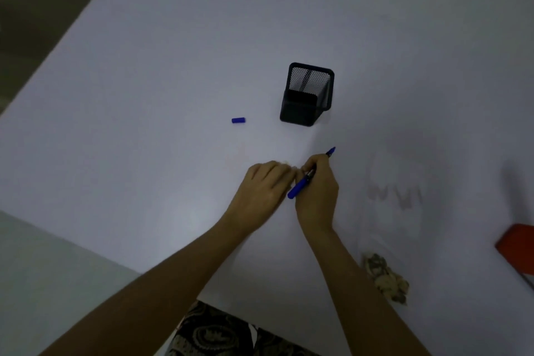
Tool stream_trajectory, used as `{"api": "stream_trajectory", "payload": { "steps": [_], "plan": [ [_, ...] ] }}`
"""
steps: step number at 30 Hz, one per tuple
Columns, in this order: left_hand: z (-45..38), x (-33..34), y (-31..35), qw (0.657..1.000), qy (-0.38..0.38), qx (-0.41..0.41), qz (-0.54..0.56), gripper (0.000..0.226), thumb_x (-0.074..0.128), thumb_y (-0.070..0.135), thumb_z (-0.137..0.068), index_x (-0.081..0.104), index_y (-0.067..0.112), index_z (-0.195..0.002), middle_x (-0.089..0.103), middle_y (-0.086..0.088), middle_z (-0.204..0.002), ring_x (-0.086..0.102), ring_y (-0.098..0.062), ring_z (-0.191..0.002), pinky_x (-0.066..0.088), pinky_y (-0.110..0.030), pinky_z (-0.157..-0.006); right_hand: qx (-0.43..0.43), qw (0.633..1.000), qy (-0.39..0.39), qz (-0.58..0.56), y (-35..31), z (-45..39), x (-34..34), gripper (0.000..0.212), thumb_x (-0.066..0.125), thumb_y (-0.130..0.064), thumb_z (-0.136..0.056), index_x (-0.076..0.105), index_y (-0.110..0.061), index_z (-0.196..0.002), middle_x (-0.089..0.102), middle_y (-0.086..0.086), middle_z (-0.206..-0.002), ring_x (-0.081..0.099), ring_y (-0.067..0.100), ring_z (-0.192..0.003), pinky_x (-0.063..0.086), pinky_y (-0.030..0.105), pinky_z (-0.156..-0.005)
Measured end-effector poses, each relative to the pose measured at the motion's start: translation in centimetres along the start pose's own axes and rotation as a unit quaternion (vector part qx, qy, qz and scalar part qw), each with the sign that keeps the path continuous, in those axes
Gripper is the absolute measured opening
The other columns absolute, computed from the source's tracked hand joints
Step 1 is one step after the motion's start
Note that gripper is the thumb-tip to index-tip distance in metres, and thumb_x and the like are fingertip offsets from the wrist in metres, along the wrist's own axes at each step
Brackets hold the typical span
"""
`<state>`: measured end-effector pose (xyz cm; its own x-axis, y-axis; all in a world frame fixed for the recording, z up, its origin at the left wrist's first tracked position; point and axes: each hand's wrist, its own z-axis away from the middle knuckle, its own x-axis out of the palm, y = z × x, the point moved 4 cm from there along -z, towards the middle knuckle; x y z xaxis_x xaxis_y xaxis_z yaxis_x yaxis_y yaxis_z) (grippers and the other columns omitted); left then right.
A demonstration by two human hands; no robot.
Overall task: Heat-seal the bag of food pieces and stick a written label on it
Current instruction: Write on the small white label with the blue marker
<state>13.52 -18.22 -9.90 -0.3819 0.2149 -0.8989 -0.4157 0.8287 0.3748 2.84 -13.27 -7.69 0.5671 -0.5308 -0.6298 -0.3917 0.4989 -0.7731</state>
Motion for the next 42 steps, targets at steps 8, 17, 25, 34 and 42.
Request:
{"api": "stream_trajectory", "payload": {
  "steps": [8, 17, 25, 34, 42],
  "plan": [
    [1.2, 0.0, -0.1, 0.999, 0.047, -0.005, 0.004, 0.031, 0.054, 0.019, -0.093, 0.061, 0.006, -0.121, 0.067, -0.009, -0.116, 0.062, -0.024, -0.107, 0.046, -0.038, -0.094, -0.095, 0.986, 0.054, -0.122, 0.2, -0.1, 0.1, 0.029, 0.047, -0.041, -0.096, 0.048, -0.019, -0.078, 0.055, 0.01, -0.064, 0.051, 0.016, -0.058, 0.049, 0.026, -0.064],
    [1.0, 0.0, 0.2, 0.999, 0.041, 0.0, -0.013, 0.02, 0.059, 0.015, -0.088, 0.07, 0.007, -0.102, 0.068, -0.01, -0.109, 0.061, -0.025, -0.103, 0.043, -0.036, -0.093, -0.184, 0.979, 0.041, -0.081, -0.8, -2.2, 1.8, 0.021, 0.061, -0.02, -0.089, 0.065, 0.001, -0.087, 0.066, 0.014, -0.08, 0.061, 0.019, -0.07, 0.053, 0.028, -0.068],
    [0.9, 0.1, 0.5, 0.999, 0.037, -0.015, -0.025, 0.026, 0.06, 0.014, -0.087, 0.067, 0.007, -0.112, 0.067, -0.01, -0.115, 0.057, -0.026, -0.109, 0.045, -0.038, -0.093, -0.1, 0.988, 0.041, -0.115, 0.2, -2.7, 1.7, 0.021, 0.066, -0.019, -0.089, 0.058, -0.003, -0.076, 0.051, -0.011, -0.061, 0.052, -0.006, -0.054, 0.039, 0.003, -0.056],
    [1.0, -0.2, 0.3, 0.998, 0.026, -0.038, -0.04, 0.03, 0.055, 0.016, -0.089, 0.065, 0.007, -0.116, 0.066, -0.01, -0.118, 0.06, -0.028, -0.112, 0.045, -0.039, -0.094, -0.056, 0.986, 0.027, -0.154, 0.7, -2.6, 2.1, 0.031, 0.061, -0.007, -0.09, 0.045, -0.013, -0.064, 0.042, -0.012, -0.051, 0.044, -0.003, -0.044, 0.034, 0.006, -0.048],
    [1.0, 0.0, 0.3, 0.998, 0.021, -0.048, -0.027, 0.031, 0.054, 0.017, -0.09, 0.064, 0.006, -0.117, 0.066, -0.01, -0.12, 0.06, -0.027, -0.112, 0.046, -0.039, -0.094, -0.07, 0.986, 0.025, -0.15, 0.7, -2.6, 2.2, 0.033, 0.057, -0.001, -0.088, 0.041, -0.014, -0.064, 0.037, -0.013, -0.051, 0.041, -0.002, -0.043, 0.033, 0.007, -0.046]
  ]
}}
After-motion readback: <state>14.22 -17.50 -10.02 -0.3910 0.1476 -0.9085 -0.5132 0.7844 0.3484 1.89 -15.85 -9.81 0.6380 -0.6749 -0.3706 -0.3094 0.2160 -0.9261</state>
